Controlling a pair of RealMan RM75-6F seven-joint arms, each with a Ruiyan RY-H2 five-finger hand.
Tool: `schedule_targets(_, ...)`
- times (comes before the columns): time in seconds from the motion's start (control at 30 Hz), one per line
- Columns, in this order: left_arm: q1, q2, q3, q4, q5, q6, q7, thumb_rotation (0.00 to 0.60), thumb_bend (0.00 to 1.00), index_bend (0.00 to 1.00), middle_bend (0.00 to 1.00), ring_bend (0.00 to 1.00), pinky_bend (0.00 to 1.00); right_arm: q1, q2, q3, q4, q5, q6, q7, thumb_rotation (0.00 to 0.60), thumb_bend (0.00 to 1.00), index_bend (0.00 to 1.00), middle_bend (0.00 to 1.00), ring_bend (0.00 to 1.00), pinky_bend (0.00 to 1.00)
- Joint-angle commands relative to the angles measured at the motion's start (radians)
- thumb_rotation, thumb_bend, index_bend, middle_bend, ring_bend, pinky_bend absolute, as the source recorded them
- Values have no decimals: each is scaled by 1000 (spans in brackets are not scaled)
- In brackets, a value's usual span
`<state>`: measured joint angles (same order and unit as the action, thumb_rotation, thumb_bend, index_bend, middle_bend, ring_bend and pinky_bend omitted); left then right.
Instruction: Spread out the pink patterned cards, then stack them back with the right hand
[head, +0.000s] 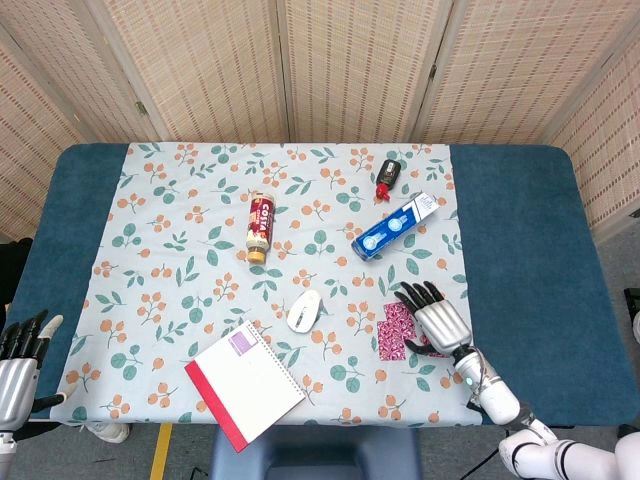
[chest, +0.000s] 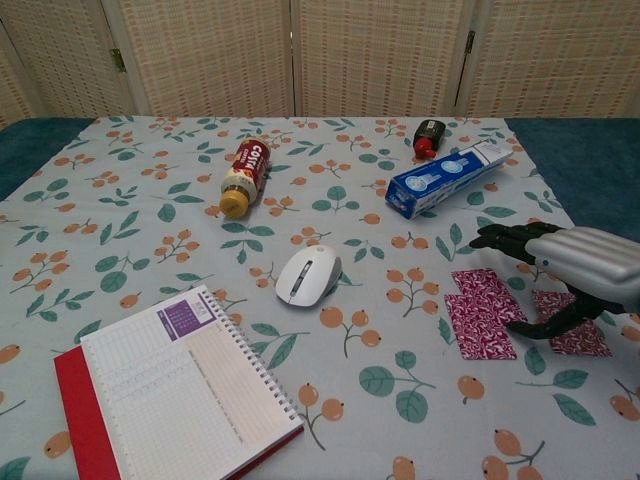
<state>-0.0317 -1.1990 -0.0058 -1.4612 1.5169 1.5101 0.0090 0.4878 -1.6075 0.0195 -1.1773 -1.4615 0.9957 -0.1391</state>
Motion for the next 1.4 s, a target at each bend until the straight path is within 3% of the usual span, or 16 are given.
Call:
schedule_targets(0.03, 0, 0, 0, 0, -1, -1, 1, 600, 178, 100, 32, 73, 0, 7, -6, 7, 10, 6, -5, 2, 425, 336, 45, 0, 0, 0)
schedule_targets(0.77, -3, -5, -1, 8, -13, -15, 2, 600, 178, 94, 32, 73, 0, 80, -63, 61, 84, 57, -66, -16, 428, 336, 45, 0, 0, 0)
schedule_targets(1.4, -4, -4, -2, 2, -15, -17, 10, 600, 178, 93, 32, 73, 0, 97, -63, 69, 109, 72, -61, -7, 427, 336, 45, 0, 0, 0)
